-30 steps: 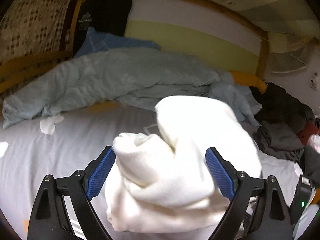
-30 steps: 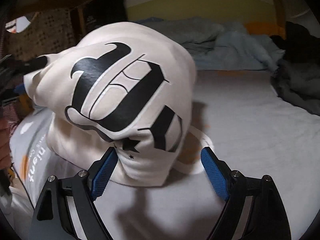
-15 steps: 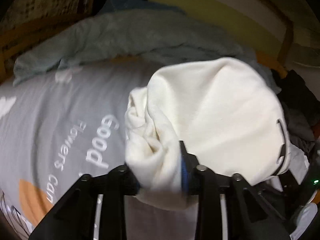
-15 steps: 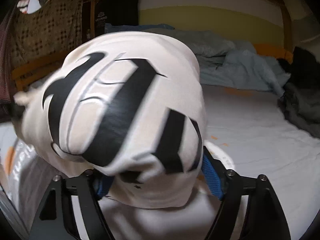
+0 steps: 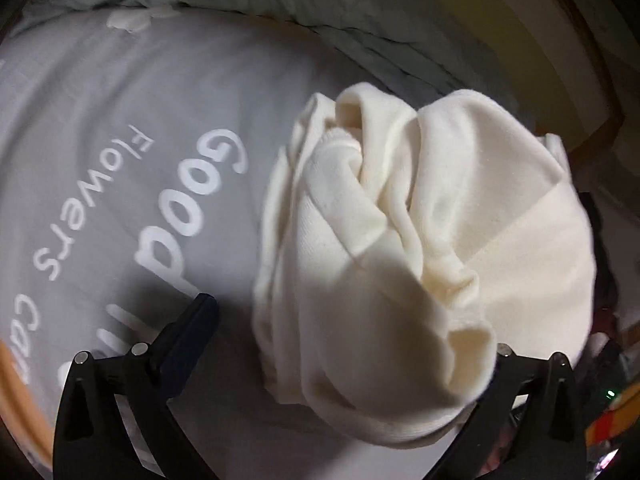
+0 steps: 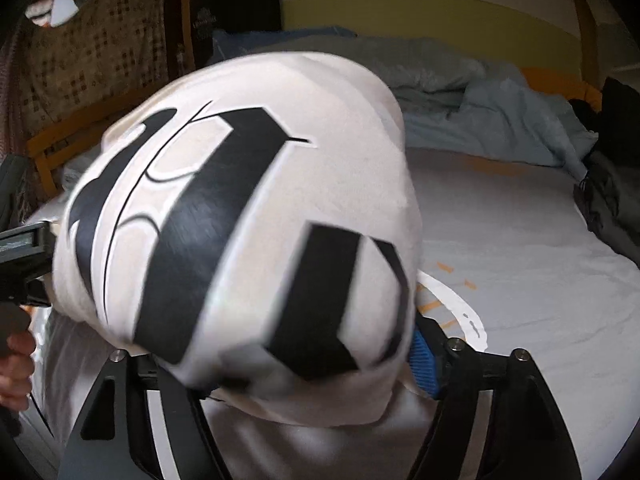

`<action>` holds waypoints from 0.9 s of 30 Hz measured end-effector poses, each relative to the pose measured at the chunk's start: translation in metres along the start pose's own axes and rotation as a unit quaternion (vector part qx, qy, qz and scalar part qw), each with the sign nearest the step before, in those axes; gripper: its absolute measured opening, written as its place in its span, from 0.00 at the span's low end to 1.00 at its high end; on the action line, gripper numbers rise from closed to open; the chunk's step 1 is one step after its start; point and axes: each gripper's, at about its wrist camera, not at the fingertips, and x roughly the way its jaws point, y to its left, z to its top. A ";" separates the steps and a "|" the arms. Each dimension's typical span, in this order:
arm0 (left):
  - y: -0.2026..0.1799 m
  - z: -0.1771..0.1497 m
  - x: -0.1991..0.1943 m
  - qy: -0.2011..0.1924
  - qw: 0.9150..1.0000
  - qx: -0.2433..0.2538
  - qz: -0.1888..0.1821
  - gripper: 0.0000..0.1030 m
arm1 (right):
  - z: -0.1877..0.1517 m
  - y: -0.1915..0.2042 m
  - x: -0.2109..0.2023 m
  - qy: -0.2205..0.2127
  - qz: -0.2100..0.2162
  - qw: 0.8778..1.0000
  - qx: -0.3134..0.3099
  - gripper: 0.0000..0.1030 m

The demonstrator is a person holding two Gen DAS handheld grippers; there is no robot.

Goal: Fold large clothes
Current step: 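Lift the hoodie bundle with both grippers and carry it onto the dark clothes pile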

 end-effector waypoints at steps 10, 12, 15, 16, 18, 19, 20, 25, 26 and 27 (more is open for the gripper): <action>-0.063 -0.014 -0.050 -0.072 0.991 0.106 -0.028 0.32 | 0.011 0.027 -0.059 -0.121 -0.069 0.989 -0.055 0.51; -0.079 -0.014 -0.063 -0.085 0.989 0.111 -0.045 0.31 | 0.025 0.023 -0.079 -0.146 -0.085 0.983 -0.075 0.51; -0.114 -0.011 -0.080 -0.117 0.983 0.133 -0.056 0.31 | 0.048 0.005 -0.100 -0.159 -0.082 0.981 -0.071 0.51; -0.129 -0.011 -0.087 -0.133 0.978 0.148 -0.058 0.30 | 0.053 -0.001 -0.105 -0.165 -0.084 0.980 -0.072 0.51; -0.160 -0.009 -0.096 -0.151 0.971 0.170 -0.071 0.30 | 0.066 -0.019 -0.121 -0.185 -0.091 0.976 -0.071 0.51; -0.179 -0.007 -0.096 -0.156 0.968 0.181 -0.080 0.30 | 0.072 -0.031 -0.131 -0.197 -0.098 0.973 -0.069 0.51; -0.201 -0.006 -0.097 -0.162 0.963 0.192 -0.093 0.30 | 0.079 -0.045 -0.141 -0.210 -0.107 0.970 -0.067 0.51; -0.305 -0.015 -0.079 -0.182 0.944 0.244 -0.126 0.30 | 0.109 -0.128 -0.179 -0.254 -0.153 0.952 -0.074 0.51; -0.329 -0.021 -0.068 -0.188 0.938 0.261 -0.130 0.30 | 0.112 -0.151 -0.184 -0.264 -0.165 0.947 -0.072 0.51; -0.356 -0.029 -0.055 -0.196 0.931 0.278 -0.136 0.30 | 0.112 -0.178 -0.189 -0.276 -0.182 0.941 -0.067 0.51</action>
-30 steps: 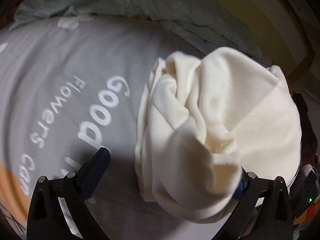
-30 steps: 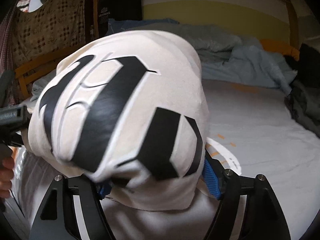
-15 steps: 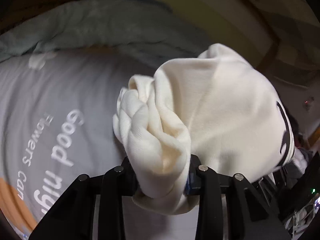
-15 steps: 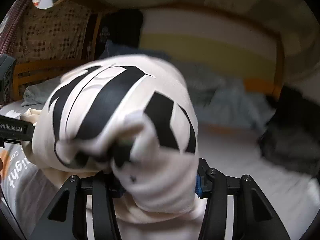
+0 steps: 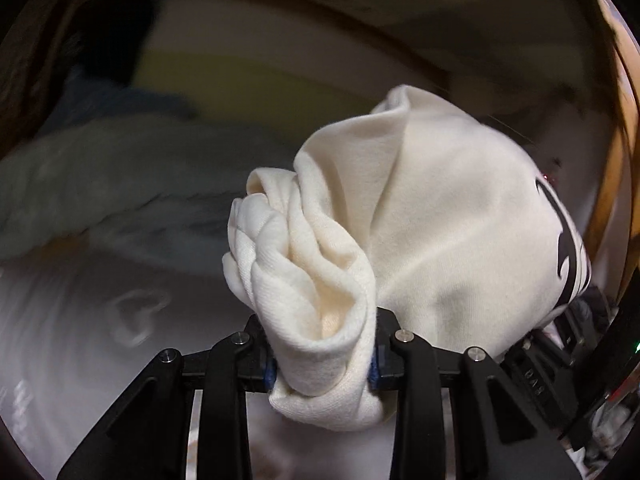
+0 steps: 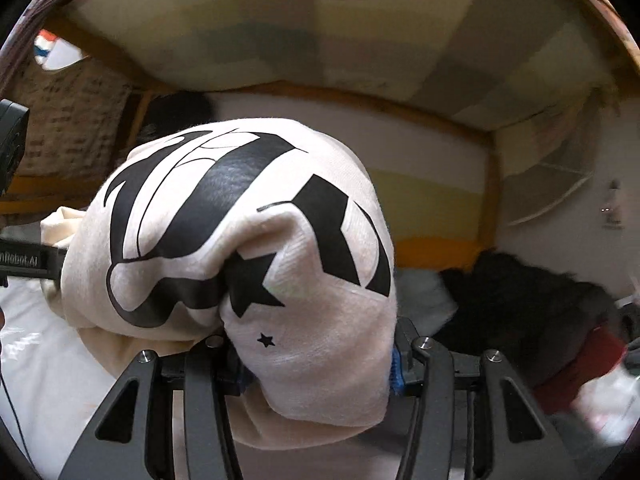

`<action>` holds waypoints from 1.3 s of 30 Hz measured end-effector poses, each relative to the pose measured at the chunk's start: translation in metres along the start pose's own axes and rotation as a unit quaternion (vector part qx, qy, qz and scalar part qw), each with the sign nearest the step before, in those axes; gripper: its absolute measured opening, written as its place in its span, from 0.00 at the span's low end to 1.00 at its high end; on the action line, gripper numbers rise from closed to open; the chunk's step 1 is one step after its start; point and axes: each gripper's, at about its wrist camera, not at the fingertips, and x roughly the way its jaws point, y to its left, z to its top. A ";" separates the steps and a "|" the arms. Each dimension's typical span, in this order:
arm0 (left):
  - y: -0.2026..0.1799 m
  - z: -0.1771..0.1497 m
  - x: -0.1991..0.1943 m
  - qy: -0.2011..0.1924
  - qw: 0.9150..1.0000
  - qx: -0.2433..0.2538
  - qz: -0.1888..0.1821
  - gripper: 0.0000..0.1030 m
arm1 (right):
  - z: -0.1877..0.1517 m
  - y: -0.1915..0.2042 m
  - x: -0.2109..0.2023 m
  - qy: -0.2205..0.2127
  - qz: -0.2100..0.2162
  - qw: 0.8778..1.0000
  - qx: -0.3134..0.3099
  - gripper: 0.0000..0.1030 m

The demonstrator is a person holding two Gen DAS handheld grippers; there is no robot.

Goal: Fold large clothes
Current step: 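Lift the hoodie bundle with both grippers and carry it onto the dark clothes pile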

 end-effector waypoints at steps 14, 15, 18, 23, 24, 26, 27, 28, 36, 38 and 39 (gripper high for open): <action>-0.132 -0.086 0.294 0.069 0.994 0.045 -0.071 0.33 | -0.159 -0.207 0.104 0.149 -0.155 0.972 0.091 0.59; -0.120 -0.080 0.297 0.083 0.993 0.029 -0.082 0.34 | -0.157 -0.215 0.104 0.157 -0.125 0.971 0.130 0.61; -0.119 -0.072 0.299 0.106 0.990 0.051 -0.080 0.36 | -0.162 -0.219 0.113 0.152 -0.124 0.968 0.159 0.76; -0.124 -0.075 0.281 0.103 0.990 0.068 -0.072 0.48 | -0.158 -0.213 0.108 0.159 -0.141 0.965 0.155 0.76; -0.119 -0.075 0.276 0.096 0.992 0.056 -0.062 0.55 | -0.156 -0.210 0.106 0.161 -0.148 0.965 0.147 0.76; -0.122 -0.070 0.277 0.071 0.995 0.058 -0.030 0.76 | -0.151 -0.203 0.102 0.164 -0.167 0.965 0.119 0.78; -0.119 -0.070 0.272 0.064 0.996 0.065 -0.023 0.77 | -0.150 -0.199 0.100 0.166 -0.174 0.964 0.116 0.81; -0.116 -0.068 0.266 0.061 0.995 0.072 -0.017 0.79 | -0.154 -0.201 0.097 0.168 -0.180 0.962 0.121 0.83; -0.092 -0.062 0.200 -0.009 0.993 0.116 0.027 1.00 | -0.157 -0.178 0.061 0.187 -0.177 0.953 0.158 0.83; -0.085 -0.060 0.184 -0.013 0.994 0.104 0.030 1.00 | -0.155 -0.169 0.052 0.194 -0.176 0.953 0.155 0.83; -0.081 -0.059 0.178 -0.013 0.995 0.098 0.029 1.00 | -0.153 -0.166 0.050 0.198 -0.178 0.952 0.153 0.83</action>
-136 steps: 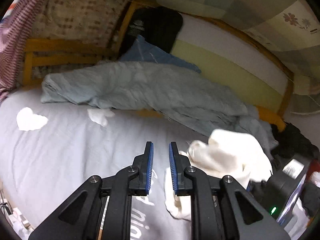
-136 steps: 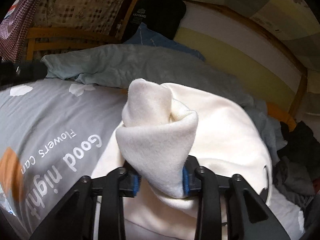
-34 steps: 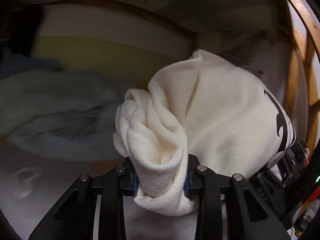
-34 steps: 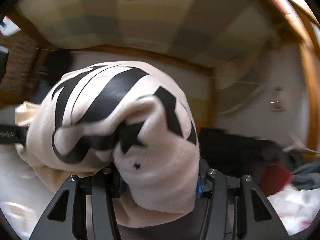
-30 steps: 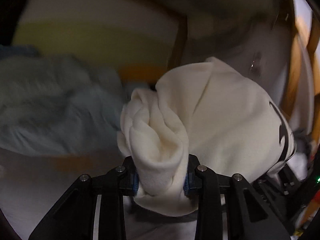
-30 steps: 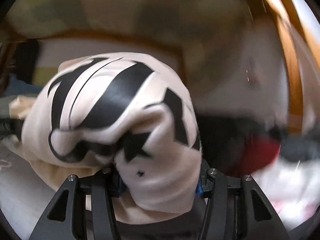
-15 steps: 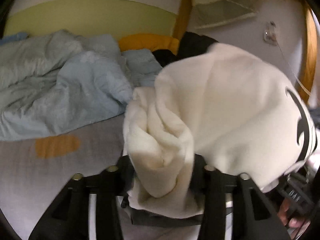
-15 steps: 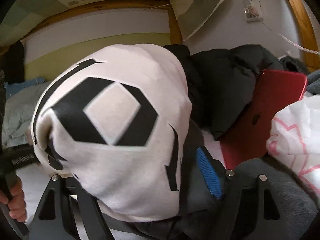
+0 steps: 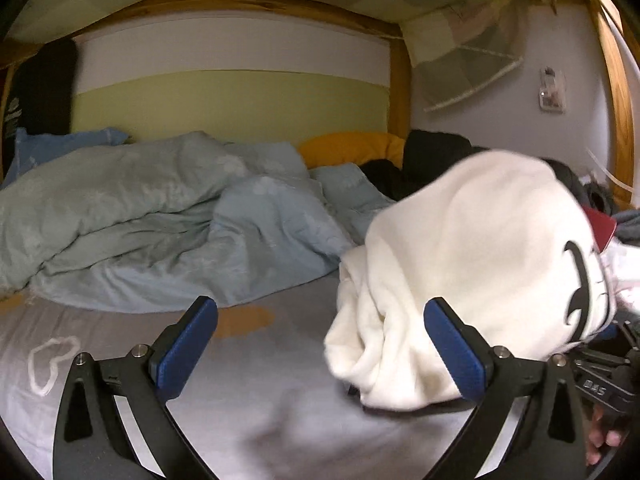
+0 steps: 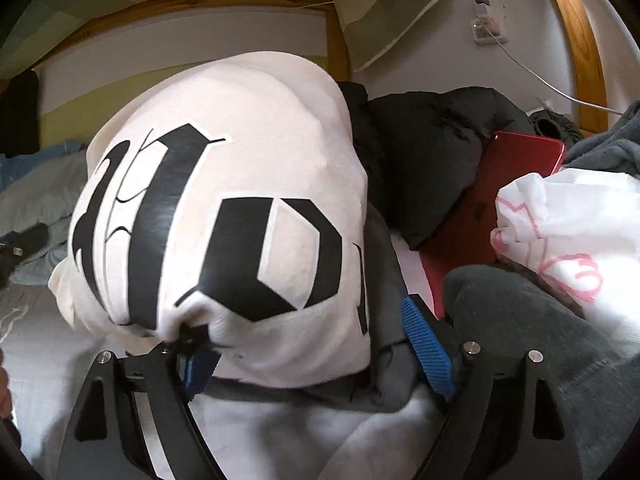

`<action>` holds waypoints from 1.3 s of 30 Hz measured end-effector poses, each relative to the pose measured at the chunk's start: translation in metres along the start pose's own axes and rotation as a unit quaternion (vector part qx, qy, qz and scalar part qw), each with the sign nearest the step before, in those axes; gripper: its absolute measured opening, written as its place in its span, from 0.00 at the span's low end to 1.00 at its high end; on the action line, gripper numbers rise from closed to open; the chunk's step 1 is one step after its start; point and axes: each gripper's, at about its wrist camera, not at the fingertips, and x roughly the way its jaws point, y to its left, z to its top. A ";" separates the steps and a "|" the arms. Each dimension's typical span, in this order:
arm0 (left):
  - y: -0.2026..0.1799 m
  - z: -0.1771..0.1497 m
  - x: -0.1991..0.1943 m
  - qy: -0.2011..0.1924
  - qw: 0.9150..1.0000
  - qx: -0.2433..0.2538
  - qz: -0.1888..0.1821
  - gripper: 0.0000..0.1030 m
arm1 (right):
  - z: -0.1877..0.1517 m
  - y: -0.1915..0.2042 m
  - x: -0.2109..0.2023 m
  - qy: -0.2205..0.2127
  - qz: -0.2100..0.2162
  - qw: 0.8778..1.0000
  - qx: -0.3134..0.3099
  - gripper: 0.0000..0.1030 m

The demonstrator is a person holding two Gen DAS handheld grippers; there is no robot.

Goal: Fold large clothes
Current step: 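Lift the hoodie bundle with both grippers and carry it onto the dark clothes pile, then lower the bundle onto the dark clothes and open both grippers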

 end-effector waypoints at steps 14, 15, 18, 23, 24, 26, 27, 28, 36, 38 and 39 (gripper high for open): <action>0.012 -0.031 0.066 0.144 0.970 -0.110 -0.160 1.00 | 0.019 -0.001 0.026 -0.012 0.008 0.998 -0.061 0.80; 0.017 -0.031 0.074 0.144 0.960 -0.148 -0.189 1.00 | 0.019 -0.004 0.030 -0.015 0.001 0.998 -0.059 0.87; 0.025 -0.029 0.097 0.148 0.943 -0.209 -0.213 0.99 | 0.021 -0.012 0.039 -0.019 0.012 0.999 -0.043 0.83; 0.005 -0.018 0.119 0.178 0.936 -0.207 -0.221 0.26 | 0.026 0.001 0.032 -0.074 0.015 0.996 -0.054 0.52; -0.010 -0.005 0.105 0.148 0.958 -0.167 -0.179 0.24 | 0.028 0.005 0.030 -0.088 0.007 0.994 -0.059 0.51; -0.049 0.018 0.071 0.059 0.989 -0.064 -0.119 0.21 | 0.034 0.014 0.021 -0.143 -0.004 0.987 -0.069 0.50; -0.056 0.026 0.065 0.037 0.991 -0.057 -0.113 0.21 | 0.038 0.016 0.019 -0.163 -0.009 0.984 -0.066 0.50; -0.055 0.034 0.063 0.025 0.991 -0.071 -0.113 0.21 | 0.045 0.012 0.018 -0.170 -0.005 0.984 -0.053 0.50; -0.070 0.035 0.114 0.082 0.991 -0.037 -0.098 0.21 | 0.078 -0.014 0.070 -0.093 0.007 0.995 -0.036 0.51; -0.074 0.013 0.131 0.113 0.991 -0.020 -0.073 0.23 | 0.062 -0.012 0.093 -0.039 -0.018 0.998 -0.048 0.52; -0.073 0.005 0.128 0.099 0.992 -0.013 -0.071 0.24 | 0.053 -0.007 0.098 -0.038 -0.031 0.996 -0.075 0.53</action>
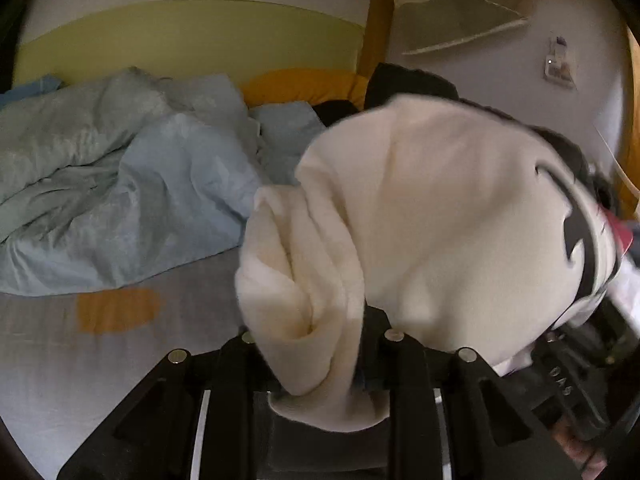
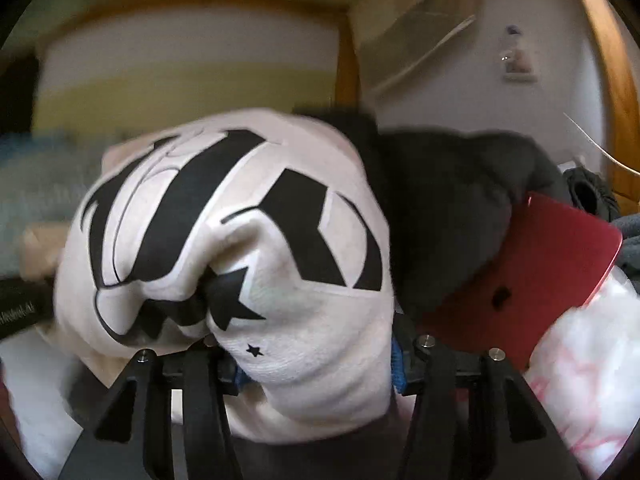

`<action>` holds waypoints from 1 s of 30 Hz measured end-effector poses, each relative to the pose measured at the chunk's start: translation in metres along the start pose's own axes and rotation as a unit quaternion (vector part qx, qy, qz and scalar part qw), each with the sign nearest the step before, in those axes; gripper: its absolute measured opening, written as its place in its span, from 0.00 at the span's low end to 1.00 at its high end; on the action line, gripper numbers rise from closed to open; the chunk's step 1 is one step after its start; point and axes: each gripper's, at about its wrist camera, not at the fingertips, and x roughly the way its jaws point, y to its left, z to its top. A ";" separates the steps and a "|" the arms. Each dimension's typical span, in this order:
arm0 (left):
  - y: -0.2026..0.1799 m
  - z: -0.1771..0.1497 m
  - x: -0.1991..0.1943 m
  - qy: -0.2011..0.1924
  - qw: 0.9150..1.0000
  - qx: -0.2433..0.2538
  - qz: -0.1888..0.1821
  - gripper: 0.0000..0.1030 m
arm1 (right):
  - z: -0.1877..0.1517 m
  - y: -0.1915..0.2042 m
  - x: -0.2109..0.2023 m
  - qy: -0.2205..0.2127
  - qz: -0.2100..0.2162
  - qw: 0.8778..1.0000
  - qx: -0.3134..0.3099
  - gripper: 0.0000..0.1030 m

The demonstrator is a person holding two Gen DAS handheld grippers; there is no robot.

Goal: Fold large clothes
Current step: 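Lower the bundle onto the dark clothes and open both grippers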

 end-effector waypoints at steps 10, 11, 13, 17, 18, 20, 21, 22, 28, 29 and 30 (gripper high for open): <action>0.010 -0.016 -0.054 -0.108 0.986 0.076 0.097 0.92 | -0.014 -0.022 -0.016 -0.008 0.003 0.997 0.083 0.92; 0.010 -0.015 -0.062 -0.118 0.985 0.077 0.102 0.99 | -0.024 -0.029 -0.019 -0.009 0.015 0.993 0.119 0.92; 0.013 -0.016 -0.079 -0.143 0.980 0.076 0.114 1.00 | -0.028 -0.028 -0.028 -0.019 0.015 0.994 0.104 0.92; 0.018 -0.022 -0.116 -0.176 0.973 0.090 0.118 1.00 | -0.031 -0.016 -0.057 -0.027 0.003 0.996 0.089 1.00; 0.019 -0.026 -0.127 -0.175 0.972 0.094 0.123 1.00 | -0.032 -0.015 -0.064 -0.023 0.012 0.995 0.094 1.00; 0.026 -0.038 -0.154 -0.193 0.971 0.082 0.114 1.00 | -0.036 -0.010 -0.083 -0.001 0.033 0.994 0.102 1.00; 0.032 -0.046 -0.169 -0.203 0.971 0.075 0.104 1.00 | -0.037 -0.009 -0.098 0.004 0.038 0.993 0.108 1.00; 0.038 -0.053 -0.181 -0.206 0.971 0.071 0.102 1.00 | -0.038 -0.008 -0.112 -0.005 0.046 0.992 0.115 1.00; 0.059 -0.087 -0.210 -0.212 0.965 0.054 0.148 1.00 | -0.045 0.027 -0.172 -0.118 0.073 0.986 0.090 1.00; 0.065 -0.093 -0.206 -0.203 0.966 0.048 0.150 1.00 | -0.054 0.032 -0.169 -0.125 0.084 0.984 0.097 1.00; 0.070 -0.099 -0.200 -0.187 0.969 0.044 0.154 1.00 | -0.067 0.039 -0.163 -0.133 0.094 0.981 0.109 1.00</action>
